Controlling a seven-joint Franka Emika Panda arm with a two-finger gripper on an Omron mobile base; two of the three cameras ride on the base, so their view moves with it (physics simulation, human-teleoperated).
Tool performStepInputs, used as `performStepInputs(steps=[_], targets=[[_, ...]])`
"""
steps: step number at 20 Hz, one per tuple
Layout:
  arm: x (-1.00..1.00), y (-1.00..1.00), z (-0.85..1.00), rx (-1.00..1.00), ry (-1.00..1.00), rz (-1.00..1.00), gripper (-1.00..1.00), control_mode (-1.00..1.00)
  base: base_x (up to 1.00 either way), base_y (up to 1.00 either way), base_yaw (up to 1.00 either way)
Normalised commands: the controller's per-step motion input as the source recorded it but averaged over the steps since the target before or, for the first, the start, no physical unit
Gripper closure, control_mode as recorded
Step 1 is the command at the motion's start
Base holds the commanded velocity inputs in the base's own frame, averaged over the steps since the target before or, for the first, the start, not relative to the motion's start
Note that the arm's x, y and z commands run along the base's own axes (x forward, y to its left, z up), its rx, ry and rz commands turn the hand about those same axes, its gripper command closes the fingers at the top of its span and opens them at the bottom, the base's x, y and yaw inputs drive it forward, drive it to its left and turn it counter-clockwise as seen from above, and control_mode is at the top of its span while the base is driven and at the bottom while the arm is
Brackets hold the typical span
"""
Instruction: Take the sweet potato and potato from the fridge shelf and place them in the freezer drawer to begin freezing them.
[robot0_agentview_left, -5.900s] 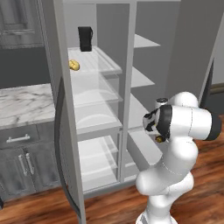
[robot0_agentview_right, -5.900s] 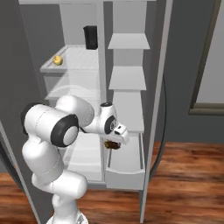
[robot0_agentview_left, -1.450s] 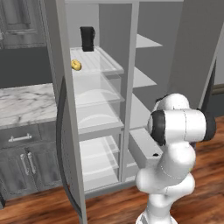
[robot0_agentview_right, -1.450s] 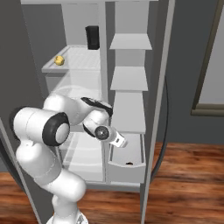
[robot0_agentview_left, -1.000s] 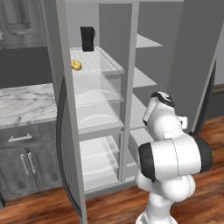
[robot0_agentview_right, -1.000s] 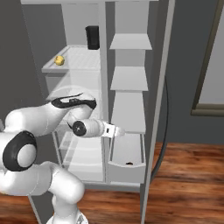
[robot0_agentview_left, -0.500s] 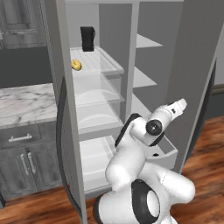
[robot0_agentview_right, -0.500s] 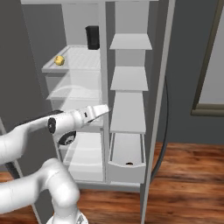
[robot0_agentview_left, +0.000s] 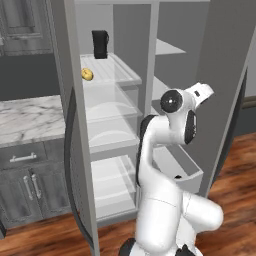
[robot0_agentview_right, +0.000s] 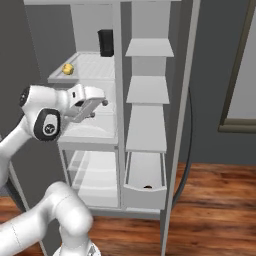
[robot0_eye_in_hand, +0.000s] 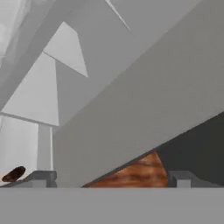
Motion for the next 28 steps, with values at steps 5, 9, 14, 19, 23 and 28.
performStepInputs(steps=[5,9,14,19,23,28], targets=[[-0.73,-0.07,0.33,0.50,0.12,0.00,-1.00,-1.00,0.00,0.00,0.00],[-0.37,0.00,-0.15,0.51,0.02,0.00,-1.00,-1.00,0.00,0.00,0.00],[-0.17,0.38,-0.13,0.48,-0.09,0.04,-1.00,-1.00,0.00,0.00,0.00],[-0.14,0.21,-0.10,0.26,-0.24,0.18,-1.00,-1.00,0.00,0.00,0.00],[-0.06,0.02,-0.68,0.23,-0.18,0.22,-1.00,-1.00,0.00,0.00,0.00],[0.02,0.09,-0.24,0.08,-0.11,0.09,-1.00,-1.00,0.00,0.00,0.00]])
